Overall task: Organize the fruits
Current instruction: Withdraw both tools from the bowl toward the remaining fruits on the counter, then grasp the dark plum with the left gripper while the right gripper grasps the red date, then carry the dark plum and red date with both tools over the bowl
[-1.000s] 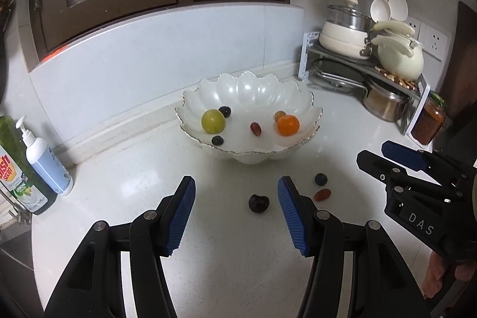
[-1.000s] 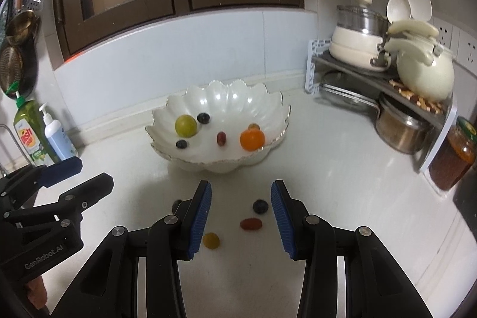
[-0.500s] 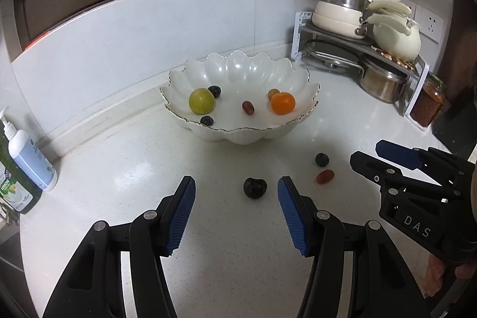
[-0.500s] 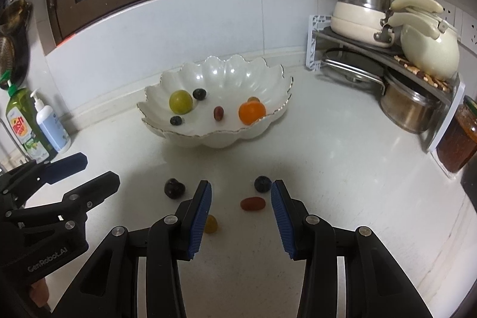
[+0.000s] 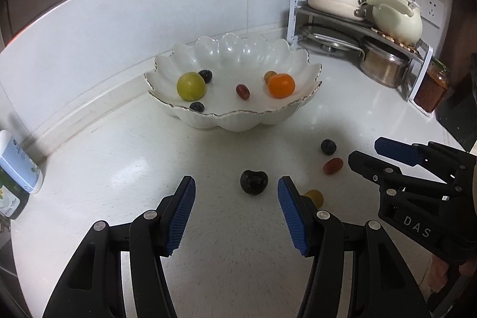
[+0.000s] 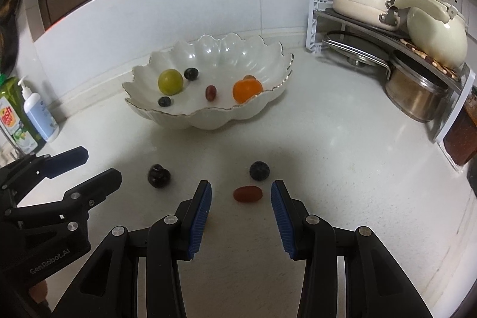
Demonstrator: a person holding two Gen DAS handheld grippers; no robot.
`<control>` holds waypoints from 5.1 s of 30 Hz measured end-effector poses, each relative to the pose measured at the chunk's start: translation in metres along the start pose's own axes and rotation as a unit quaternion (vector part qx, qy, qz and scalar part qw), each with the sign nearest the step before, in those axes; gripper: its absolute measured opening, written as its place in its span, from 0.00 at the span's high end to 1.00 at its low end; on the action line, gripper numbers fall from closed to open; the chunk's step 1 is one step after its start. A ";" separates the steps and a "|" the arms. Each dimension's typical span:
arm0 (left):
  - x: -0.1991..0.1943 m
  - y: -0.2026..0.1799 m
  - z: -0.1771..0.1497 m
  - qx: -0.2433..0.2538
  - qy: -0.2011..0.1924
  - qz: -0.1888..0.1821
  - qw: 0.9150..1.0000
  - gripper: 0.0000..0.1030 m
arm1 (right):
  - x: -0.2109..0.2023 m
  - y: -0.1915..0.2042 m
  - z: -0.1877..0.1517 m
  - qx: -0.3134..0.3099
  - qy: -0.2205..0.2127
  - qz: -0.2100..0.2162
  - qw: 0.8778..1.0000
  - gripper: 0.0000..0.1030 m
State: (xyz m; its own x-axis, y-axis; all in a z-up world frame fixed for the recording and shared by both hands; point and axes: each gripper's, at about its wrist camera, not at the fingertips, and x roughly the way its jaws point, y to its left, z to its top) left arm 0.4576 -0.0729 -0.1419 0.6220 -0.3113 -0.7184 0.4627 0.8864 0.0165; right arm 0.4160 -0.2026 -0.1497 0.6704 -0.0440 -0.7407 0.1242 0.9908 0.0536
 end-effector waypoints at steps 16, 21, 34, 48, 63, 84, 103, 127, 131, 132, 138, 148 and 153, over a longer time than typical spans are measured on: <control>0.038 -0.005 -0.002 0.007 0.024 -0.013 1.000 0.45 | 0.035 -0.003 -0.005 0.002 0.026 -0.005 1.000 0.58; 0.048 -0.007 -0.002 0.008 0.031 -0.015 0.999 0.45 | 0.041 -0.003 -0.006 -0.002 0.031 -0.004 0.999 0.58; 0.070 -0.010 -0.002 0.007 0.050 -0.022 0.998 0.49 | 0.058 -0.008 -0.006 -0.003 0.047 0.001 0.999 0.58; 0.077 -0.012 -0.001 -0.006 0.059 -0.029 0.998 0.71 | 0.064 -0.009 -0.009 -0.006 0.056 0.021 0.998 0.72; 0.044 -0.014 0.000 -0.034 0.035 -0.025 0.999 0.71 | 0.034 -0.014 -0.005 -0.006 0.024 0.027 0.999 0.72; -0.027 -0.024 0.021 -0.058 -0.036 -0.006 0.998 0.71 | -0.030 -0.012 0.017 -0.022 -0.052 0.038 0.998 0.72; -0.055 -0.010 0.072 -0.070 -0.105 0.037 0.991 0.71 | -0.045 0.000 0.071 -0.054 -0.127 0.056 0.989 0.72; 0.006 0.015 0.112 -0.069 -0.068 0.071 0.993 0.71 | 0.025 0.011 0.110 -0.065 -0.066 0.060 0.994 0.72; 0.018 0.017 0.114 -0.066 -0.056 0.073 0.994 0.71 | 0.040 0.011 0.112 -0.063 -0.049 0.055 0.995 0.72; 0.020 0.018 0.115 -0.066 -0.053 0.072 0.994 0.71 | 0.043 0.011 0.113 -0.061 -0.045 0.056 0.996 0.72; 0.037 0.022 0.116 -0.063 -0.031 0.077 0.995 0.71 | 0.058 0.011 0.116 -0.059 -0.025 0.055 0.996 0.72; 0.069 0.025 0.112 -0.064 0.009 0.073 0.995 0.70 | 0.079 0.011 0.115 -0.058 0.008 0.050 0.997 0.72; 0.075 0.022 0.111 -0.059 0.019 0.073 0.995 0.63 | 0.085 0.004 0.115 -0.048 0.018 0.054 0.997 0.70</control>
State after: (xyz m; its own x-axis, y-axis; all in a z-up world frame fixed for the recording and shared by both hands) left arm 0.5846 -0.1152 -0.1185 0.6516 -0.1659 -0.7402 0.2911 0.9558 0.0420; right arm 0.5575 -0.2171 -0.1358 0.6491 0.0660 -0.7578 -0.0191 0.9973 0.0704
